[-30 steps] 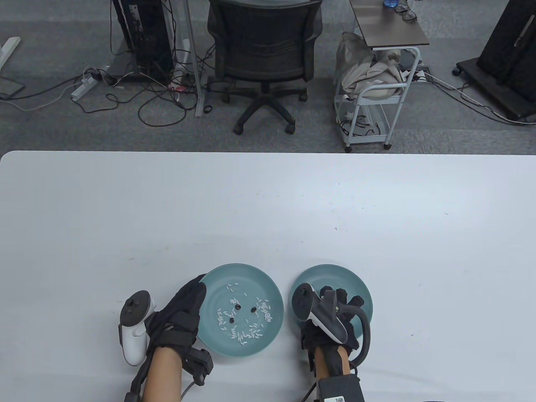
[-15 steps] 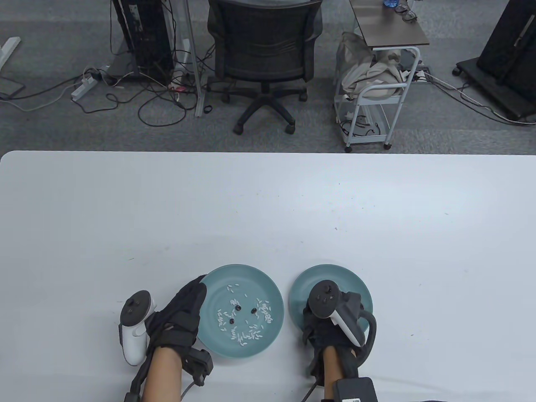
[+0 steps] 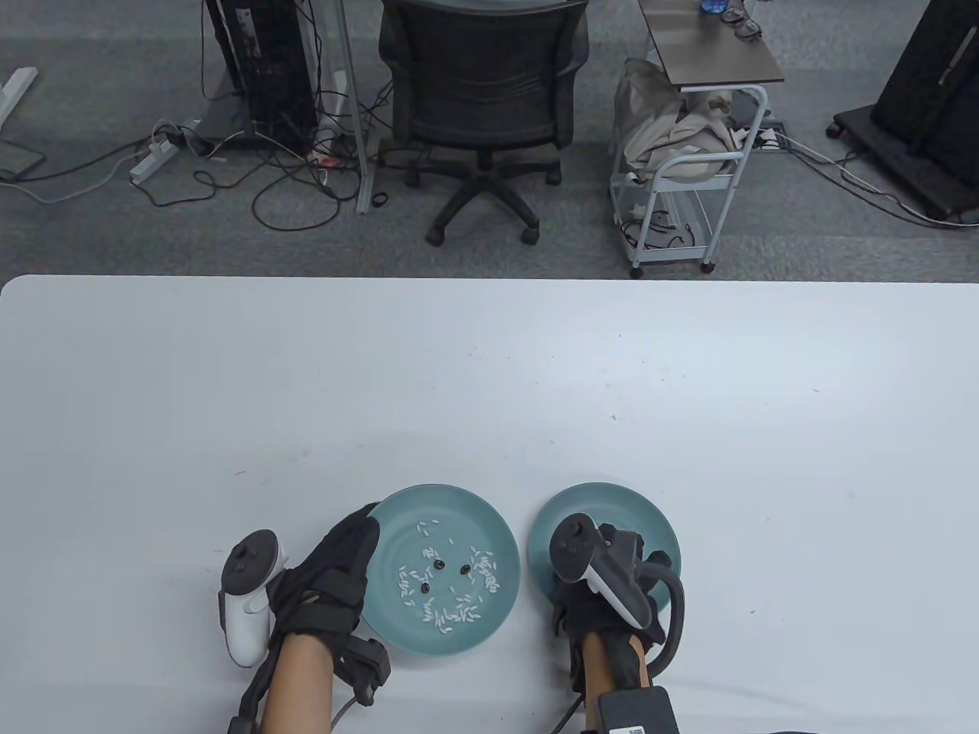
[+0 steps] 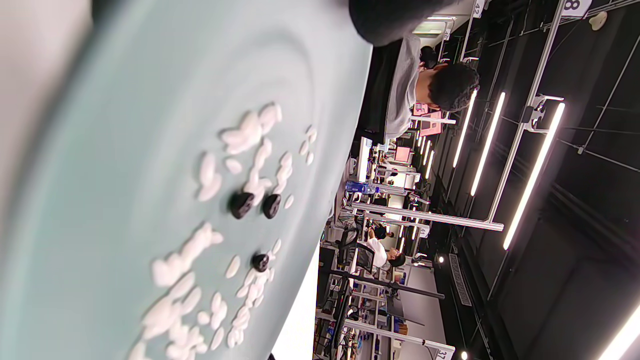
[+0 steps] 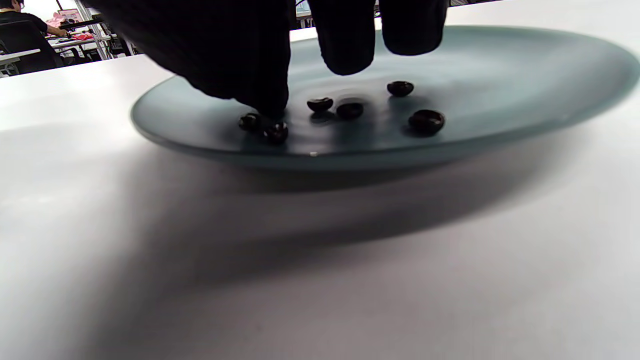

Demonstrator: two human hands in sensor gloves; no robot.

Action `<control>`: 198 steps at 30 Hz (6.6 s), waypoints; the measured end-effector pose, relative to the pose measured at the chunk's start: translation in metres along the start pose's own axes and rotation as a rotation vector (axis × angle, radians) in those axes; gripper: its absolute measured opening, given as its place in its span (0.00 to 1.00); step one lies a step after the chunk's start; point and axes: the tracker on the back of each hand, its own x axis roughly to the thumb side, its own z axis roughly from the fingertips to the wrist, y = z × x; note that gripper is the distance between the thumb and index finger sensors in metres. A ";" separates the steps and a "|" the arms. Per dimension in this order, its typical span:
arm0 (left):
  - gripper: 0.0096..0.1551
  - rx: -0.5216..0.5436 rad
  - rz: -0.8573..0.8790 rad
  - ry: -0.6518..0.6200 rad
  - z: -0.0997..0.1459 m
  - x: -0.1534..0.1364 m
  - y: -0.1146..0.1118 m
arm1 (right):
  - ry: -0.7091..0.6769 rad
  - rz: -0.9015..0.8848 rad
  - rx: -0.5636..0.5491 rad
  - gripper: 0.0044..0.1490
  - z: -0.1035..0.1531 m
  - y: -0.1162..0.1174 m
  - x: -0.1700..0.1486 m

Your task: Pick coffee beans with hand pinch into plate

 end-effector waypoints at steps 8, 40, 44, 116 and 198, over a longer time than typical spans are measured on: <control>0.31 0.001 -0.003 -0.001 0.000 0.000 0.000 | -0.001 -0.034 -0.061 0.32 0.001 -0.003 -0.002; 0.31 -0.004 -0.002 0.008 0.000 0.001 0.000 | -0.537 0.028 -0.395 0.27 0.075 -0.038 0.088; 0.31 -0.007 -0.001 0.006 0.000 0.001 0.000 | -0.521 0.024 -0.367 0.27 0.070 -0.034 0.087; 0.31 -0.038 -0.037 -0.014 0.000 0.005 -0.005 | -0.539 -0.197 -0.357 0.24 0.066 -0.040 0.078; 0.31 -0.041 -0.031 -0.004 0.000 0.004 -0.006 | -0.343 -0.223 -0.470 0.29 0.056 -0.056 0.021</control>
